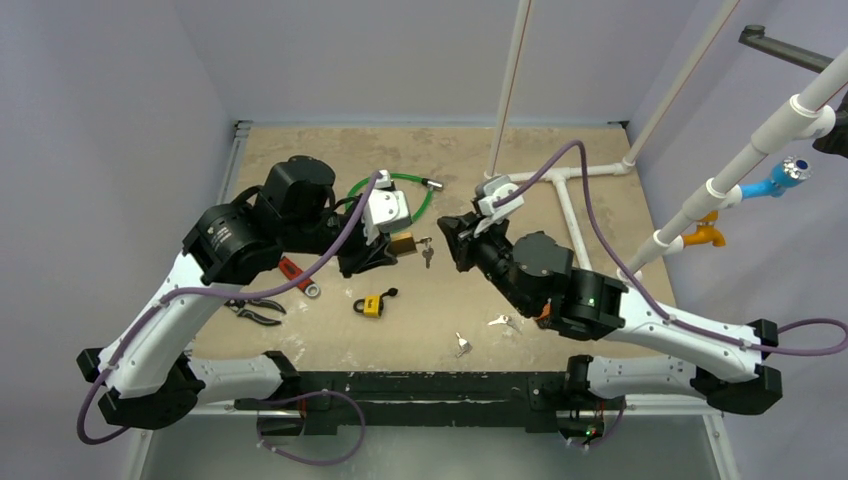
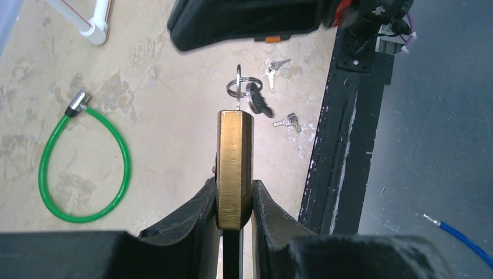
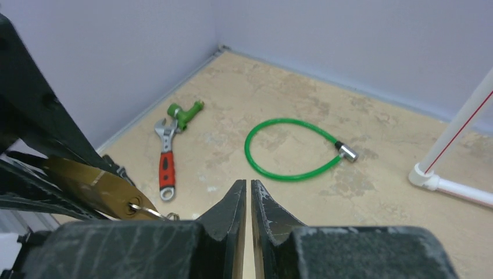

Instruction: Unlock with the key

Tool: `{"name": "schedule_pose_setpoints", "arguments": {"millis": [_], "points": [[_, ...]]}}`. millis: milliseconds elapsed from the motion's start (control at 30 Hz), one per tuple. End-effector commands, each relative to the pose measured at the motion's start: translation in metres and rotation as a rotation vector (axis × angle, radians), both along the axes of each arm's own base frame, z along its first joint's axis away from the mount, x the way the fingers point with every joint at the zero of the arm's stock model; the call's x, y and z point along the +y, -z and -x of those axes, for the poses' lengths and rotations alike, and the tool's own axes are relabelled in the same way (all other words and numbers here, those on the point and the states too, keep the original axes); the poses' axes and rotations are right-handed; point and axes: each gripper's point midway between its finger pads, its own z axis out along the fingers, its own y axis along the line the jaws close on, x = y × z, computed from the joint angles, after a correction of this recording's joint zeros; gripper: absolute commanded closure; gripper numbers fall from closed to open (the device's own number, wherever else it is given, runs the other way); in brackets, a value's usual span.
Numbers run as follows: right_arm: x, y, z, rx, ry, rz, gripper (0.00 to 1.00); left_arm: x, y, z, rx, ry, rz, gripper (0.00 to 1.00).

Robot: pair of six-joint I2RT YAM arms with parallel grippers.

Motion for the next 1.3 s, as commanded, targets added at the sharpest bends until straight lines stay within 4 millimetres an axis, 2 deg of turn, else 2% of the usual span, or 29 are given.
{"name": "schedule_pose_setpoints", "arguments": {"millis": [0, 400, 700, 967, 1267], "points": [[-0.019, -0.039, -0.003, -0.103, 0.043, -0.089, 0.93, -0.003, -0.028, -0.013, -0.015, -0.087, 0.131, 1.0], [0.003, -0.027, -0.01, -0.133, 0.027, 0.05, 0.95, -0.011, -0.043, -0.014, 0.014, -0.073, 0.174, 1.0], [0.02, -0.033, -0.008, -0.149, -0.005, 0.041, 0.96, -0.014, -0.044, -0.015, 0.013, -0.065, 0.182, 1.0], [0.044, -0.031, 0.003, -0.139, -0.052, 0.014, 0.97, -0.015, -0.044, -0.019, 0.002, -0.076, 0.182, 1.0], [0.072, -0.025, 0.027, -0.142, -0.119, 0.004, 0.99, -0.016, -0.049, -0.024, -0.019, -0.083, 0.189, 1.0]]}}
